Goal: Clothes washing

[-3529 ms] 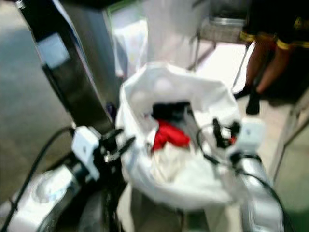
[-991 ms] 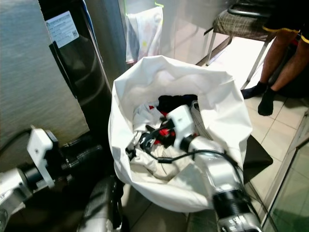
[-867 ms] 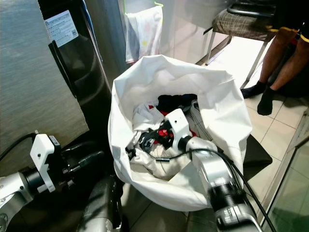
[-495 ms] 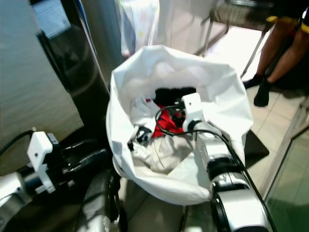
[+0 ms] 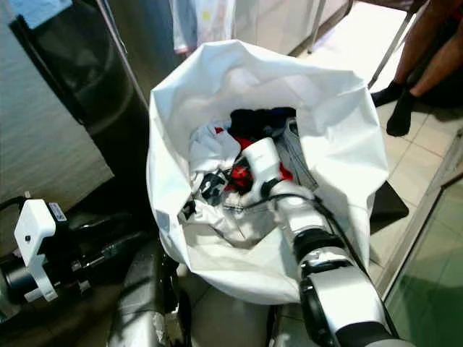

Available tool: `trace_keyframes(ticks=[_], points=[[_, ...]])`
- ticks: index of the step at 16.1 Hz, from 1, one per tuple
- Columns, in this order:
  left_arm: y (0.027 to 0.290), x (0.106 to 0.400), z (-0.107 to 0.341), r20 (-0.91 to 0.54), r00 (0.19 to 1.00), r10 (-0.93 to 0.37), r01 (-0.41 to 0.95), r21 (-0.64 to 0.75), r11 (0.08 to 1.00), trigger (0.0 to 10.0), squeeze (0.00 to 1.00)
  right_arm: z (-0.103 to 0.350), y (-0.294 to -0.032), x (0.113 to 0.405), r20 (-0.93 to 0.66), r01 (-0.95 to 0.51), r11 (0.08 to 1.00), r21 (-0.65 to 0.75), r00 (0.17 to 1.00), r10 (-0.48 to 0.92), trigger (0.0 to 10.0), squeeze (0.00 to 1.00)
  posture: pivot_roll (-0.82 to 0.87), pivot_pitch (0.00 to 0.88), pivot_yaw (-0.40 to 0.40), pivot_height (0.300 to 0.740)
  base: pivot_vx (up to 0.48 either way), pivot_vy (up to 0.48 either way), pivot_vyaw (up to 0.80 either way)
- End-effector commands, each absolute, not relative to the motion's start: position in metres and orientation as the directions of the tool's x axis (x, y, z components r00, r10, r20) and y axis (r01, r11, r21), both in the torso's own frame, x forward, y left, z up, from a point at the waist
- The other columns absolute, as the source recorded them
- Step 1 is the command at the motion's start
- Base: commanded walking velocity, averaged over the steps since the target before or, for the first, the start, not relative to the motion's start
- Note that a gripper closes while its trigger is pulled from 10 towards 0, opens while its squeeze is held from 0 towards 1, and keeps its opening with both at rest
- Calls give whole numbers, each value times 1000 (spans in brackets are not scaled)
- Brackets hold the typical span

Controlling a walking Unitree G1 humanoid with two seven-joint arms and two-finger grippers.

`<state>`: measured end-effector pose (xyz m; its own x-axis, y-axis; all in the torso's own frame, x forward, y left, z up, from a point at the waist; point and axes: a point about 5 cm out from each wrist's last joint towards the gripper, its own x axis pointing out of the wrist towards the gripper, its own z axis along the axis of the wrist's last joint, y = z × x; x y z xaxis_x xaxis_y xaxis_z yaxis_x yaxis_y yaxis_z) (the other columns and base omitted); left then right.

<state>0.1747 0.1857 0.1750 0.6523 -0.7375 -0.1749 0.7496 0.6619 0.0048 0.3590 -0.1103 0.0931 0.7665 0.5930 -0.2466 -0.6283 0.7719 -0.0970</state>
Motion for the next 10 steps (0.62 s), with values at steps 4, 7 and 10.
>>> trace_keyframes(ticks=[4,7,10], points=[[184,171,180,-198,636,-746,761,-1,649,10000,0,81,-103,358,-338,-586,790,-180,791,510,10000,1000,230,302,94,538,0,0,0],[183,163,187,-215,629,-747,765,-1,644,10000,0,72,-71,344,-339,-716,674,-181,689,640,10000,1000,269,321,97,538,0,0,0],[181,161,188,-212,634,-744,761,-3,649,10000,0,67,-81,348,-359,-579,776,-250,800,481,10000,0,270,323,91,538,0,0,0]])
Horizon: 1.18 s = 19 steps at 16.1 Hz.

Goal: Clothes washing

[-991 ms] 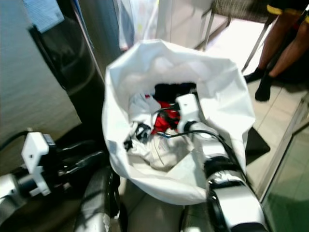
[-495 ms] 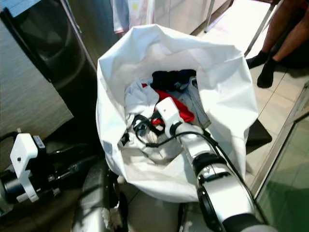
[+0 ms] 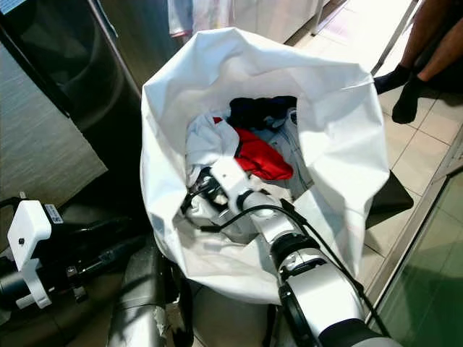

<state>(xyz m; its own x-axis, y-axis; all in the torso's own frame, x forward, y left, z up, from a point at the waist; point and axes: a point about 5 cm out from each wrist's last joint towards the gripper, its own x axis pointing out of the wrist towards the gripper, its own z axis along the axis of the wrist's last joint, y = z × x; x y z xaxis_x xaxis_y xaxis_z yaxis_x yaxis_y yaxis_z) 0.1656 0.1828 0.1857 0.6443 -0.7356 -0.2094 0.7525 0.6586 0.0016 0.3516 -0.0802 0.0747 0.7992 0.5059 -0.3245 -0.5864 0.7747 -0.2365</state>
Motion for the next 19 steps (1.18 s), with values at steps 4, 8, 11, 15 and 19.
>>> trace_keyframes(ticks=[4,8,11,15,19], points=[[177,163,188,-208,636,-743,758,-9,652,10000,0,66,-82,346,-341,-583,795,-167,791,508,7647,0,265,310,87,538,0,0,0],[177,163,187,-212,635,-743,758,-11,652,10000,0,70,-86,350,-328,-559,812,-171,809,488,0,0,262,302,86,538,0,0,0],[177,165,187,-212,637,-742,758,-8,653,10000,0,70,-88,350,-327,-555,813,-174,811,484,0,0,260,300,86,538,0,0,0],[176,166,187,-208,637,-742,758,-8,653,10000,0,72,-92,352,-321,-551,817,-173,815,482,0,0,260,291,85,538,0,0,0],[176,166,186,-210,638,-741,757,-7,654,10000,0,73,-94,353,-316,-544,821,-171,820,477,0,0,258,289,86,538,0,0,0]])
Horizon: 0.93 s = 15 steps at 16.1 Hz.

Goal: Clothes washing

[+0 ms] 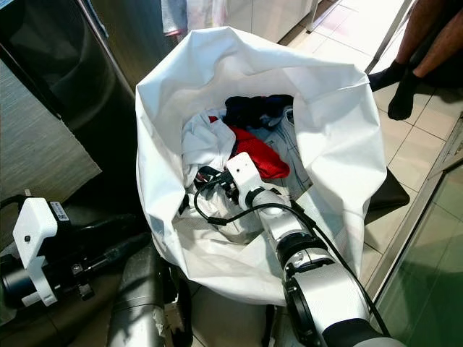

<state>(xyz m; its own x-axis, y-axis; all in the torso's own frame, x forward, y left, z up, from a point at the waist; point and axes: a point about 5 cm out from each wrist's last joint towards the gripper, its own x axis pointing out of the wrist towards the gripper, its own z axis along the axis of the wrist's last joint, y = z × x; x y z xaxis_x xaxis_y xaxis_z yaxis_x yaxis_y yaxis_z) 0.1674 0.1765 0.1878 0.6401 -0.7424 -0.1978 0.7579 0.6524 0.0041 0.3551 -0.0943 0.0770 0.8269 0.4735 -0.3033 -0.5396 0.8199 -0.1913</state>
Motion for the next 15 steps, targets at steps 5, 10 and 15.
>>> trace_keyframes(ticks=[5,10,15], points=[[176,168,186,-203,640,-741,756,-6,655,10000,0,76,-96,355,-308,-542,823,-172,823,478,0,0,255,285,84,538,0,0,0],[173,174,184,-192,639,-745,759,-1,651,10000,0,85,-104,360,-239,-500,856,-131,854,462,0,0,234,258,69,538,0,0,0],[163,197,174,-136,644,-753,761,13,649,10000,0,104,-138,349,-4,-505,856,-108,862,508,0,0,113,156,55,538,0,0,0]])
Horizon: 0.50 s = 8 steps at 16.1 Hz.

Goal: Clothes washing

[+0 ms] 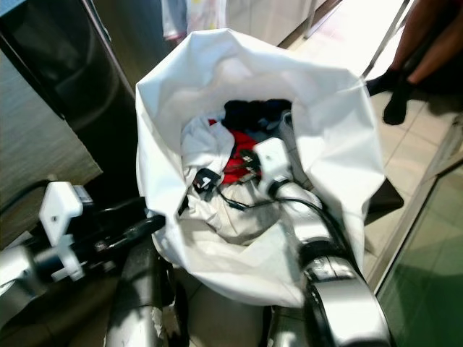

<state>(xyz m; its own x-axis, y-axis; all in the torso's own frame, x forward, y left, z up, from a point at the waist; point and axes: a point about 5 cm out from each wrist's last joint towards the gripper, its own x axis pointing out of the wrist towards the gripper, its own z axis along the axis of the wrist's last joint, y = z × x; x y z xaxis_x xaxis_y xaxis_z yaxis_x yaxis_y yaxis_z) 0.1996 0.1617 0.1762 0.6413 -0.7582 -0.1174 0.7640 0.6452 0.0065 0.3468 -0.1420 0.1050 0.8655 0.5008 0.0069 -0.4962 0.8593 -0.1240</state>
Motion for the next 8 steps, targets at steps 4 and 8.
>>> trace_keyframes(ticks=[4,8], points=[[153,215,165,-101,616,-781,786,11,618,10000,0,150,-175,310,205,-486,864,-131,840,503,0,0,20,100,97,538,0,0,0],[140,232,162,-62,575,-816,818,26,575,10000,0,211,-181,278,317,-520,842,-146,781,538,0,0,-41,73,133,538,0,0,0]])
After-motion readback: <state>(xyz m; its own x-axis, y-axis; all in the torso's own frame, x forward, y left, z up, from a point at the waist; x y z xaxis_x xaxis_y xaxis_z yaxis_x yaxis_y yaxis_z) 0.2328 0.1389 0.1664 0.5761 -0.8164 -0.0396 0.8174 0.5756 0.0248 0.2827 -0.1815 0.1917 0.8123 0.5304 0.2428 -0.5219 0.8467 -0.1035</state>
